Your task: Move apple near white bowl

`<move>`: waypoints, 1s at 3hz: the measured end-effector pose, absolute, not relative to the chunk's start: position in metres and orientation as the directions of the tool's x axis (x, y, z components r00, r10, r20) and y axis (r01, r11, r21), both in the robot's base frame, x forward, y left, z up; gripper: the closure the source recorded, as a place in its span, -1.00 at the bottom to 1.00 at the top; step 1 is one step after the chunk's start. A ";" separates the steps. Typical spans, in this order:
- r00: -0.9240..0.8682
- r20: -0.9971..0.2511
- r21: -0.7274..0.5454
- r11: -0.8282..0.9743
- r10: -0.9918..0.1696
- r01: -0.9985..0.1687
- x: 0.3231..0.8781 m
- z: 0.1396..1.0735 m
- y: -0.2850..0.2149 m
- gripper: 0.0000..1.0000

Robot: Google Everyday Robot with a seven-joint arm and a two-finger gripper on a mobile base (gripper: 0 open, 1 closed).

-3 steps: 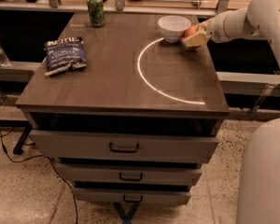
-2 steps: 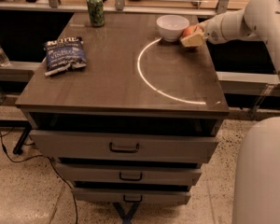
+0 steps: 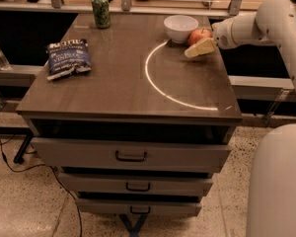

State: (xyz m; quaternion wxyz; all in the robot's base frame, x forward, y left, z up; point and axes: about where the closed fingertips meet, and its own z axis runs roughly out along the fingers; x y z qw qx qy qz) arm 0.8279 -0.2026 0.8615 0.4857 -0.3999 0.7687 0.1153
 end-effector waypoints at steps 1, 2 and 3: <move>-0.150 -0.822 -0.283 0.623 -0.549 -0.730 0.786 0.904 -0.215 -1.00; -0.071 -0.798 -0.379 0.590 -0.598 -0.713 0.729 0.965 -0.232 -1.00; 0.062 -0.733 -0.535 0.517 -0.678 -0.669 0.665 1.033 -0.221 -1.00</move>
Offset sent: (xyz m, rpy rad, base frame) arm -0.1782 -0.0545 0.1829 -0.1834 -0.2492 0.0542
